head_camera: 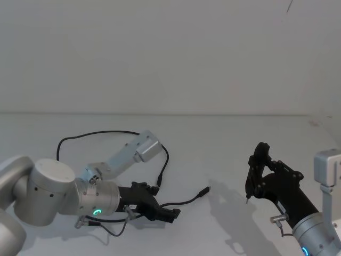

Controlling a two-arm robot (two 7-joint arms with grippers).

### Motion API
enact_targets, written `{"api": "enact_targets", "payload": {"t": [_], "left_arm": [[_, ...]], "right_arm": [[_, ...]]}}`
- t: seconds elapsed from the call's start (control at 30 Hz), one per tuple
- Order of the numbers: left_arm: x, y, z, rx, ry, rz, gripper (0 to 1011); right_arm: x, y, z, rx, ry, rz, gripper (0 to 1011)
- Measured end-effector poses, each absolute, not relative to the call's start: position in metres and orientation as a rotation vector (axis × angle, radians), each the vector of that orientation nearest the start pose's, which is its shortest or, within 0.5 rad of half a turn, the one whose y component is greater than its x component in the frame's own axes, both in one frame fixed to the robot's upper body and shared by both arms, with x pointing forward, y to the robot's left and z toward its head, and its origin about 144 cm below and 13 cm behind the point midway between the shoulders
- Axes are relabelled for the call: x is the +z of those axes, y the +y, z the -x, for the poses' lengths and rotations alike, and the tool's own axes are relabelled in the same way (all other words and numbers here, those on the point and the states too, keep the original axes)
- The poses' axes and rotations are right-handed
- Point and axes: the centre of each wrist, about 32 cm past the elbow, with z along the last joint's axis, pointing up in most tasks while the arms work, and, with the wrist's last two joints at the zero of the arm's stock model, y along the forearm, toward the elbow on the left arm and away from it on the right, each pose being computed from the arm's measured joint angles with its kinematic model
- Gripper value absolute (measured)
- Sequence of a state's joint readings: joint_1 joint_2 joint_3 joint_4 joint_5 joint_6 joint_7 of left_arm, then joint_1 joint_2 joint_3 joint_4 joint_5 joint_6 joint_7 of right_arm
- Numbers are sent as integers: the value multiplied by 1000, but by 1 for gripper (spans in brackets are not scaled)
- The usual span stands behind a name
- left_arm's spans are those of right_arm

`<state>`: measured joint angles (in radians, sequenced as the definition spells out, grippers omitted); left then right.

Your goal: Pick up the data cable with the one hand.

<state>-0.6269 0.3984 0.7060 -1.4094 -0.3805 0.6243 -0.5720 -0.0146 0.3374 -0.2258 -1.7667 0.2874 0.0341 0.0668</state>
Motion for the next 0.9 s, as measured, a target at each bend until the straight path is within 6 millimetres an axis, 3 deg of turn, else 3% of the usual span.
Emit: {"api": "enact_targets", "payload": {"t": [0.3,0.5,0.6,0.67,0.9], "left_arm": [[1251,168,-569,532,181,-568,802],[1250,166,-569,531,186,-572,574],[1250,166,-570,531,188,-574,511],[1250,165,-570,531,189,-575,405],[1250,165,-570,531,192,-576,207]], "right_arm": [[1189,-237,-443,-1229,-75,-26,279],[1189,-237,-443,-1229,-75,-26,279],[1189,-237,-443,-1229,-75,-26,279],[1189,-237,-443,-1229,-75,-26,279],[1189,-237,-443,-1229,-75,-26,279]]}}
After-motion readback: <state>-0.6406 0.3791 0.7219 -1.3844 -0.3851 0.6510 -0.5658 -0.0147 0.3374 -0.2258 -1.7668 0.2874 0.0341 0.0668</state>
